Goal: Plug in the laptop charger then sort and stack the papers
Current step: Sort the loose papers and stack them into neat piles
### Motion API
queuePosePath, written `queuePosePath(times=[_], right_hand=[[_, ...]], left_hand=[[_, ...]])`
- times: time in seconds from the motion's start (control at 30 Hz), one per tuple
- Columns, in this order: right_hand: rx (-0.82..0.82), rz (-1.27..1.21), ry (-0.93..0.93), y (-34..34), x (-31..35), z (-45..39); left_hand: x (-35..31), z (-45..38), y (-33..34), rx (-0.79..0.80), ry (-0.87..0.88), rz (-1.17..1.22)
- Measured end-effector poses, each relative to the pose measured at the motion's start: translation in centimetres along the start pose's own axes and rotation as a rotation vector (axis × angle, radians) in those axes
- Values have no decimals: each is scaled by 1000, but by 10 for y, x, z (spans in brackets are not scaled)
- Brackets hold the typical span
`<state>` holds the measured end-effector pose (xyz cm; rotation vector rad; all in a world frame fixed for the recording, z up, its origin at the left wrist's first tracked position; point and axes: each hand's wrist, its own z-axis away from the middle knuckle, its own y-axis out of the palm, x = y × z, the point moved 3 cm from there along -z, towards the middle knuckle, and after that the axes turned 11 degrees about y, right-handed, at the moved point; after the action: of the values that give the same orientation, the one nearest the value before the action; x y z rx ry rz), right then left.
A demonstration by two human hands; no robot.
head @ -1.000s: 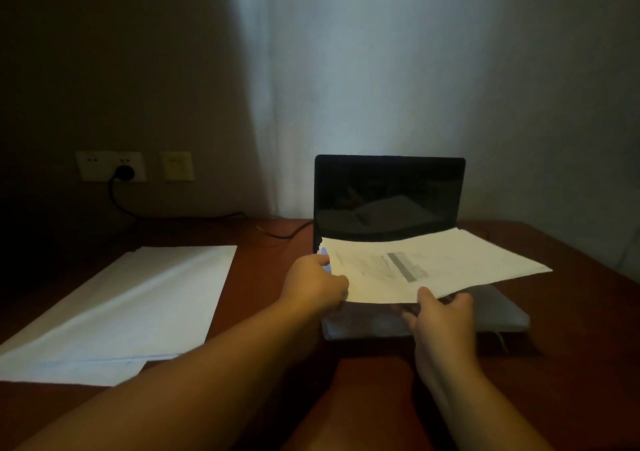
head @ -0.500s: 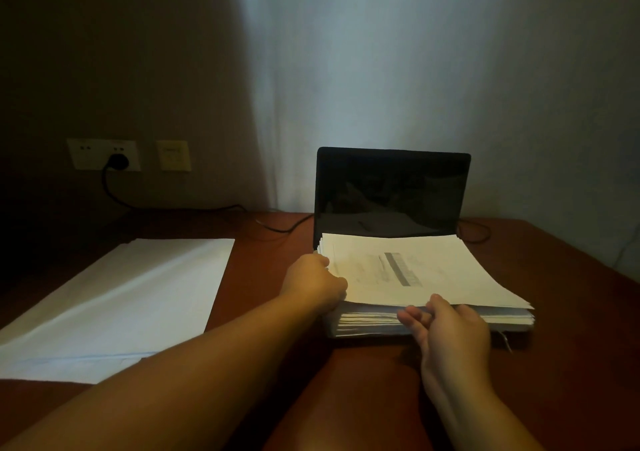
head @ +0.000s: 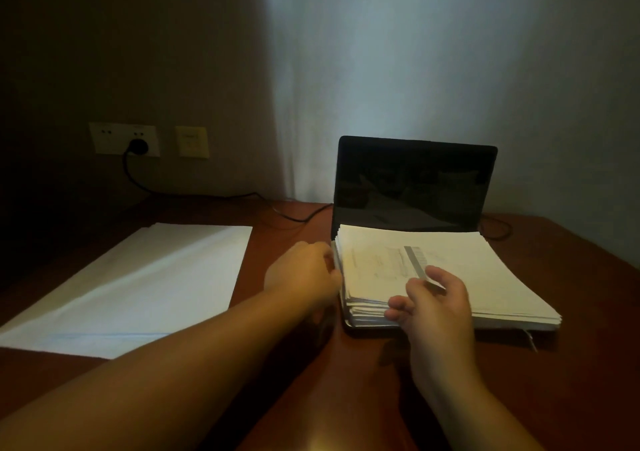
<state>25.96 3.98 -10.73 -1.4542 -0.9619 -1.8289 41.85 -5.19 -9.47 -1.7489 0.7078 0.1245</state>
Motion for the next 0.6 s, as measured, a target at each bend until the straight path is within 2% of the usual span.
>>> queuePosePath(times=[0.27,0.47,0.6], right_hand=[[407,184,18,89,-9,22],[558,415,47,143,-24,34],[567,588,-17,166,-26,35]], left_hand=[[68,34,-46,-175,-133,-35],[120,53,-75,-245,-209,-102],[147,59,-86,-303,-236,-101]])
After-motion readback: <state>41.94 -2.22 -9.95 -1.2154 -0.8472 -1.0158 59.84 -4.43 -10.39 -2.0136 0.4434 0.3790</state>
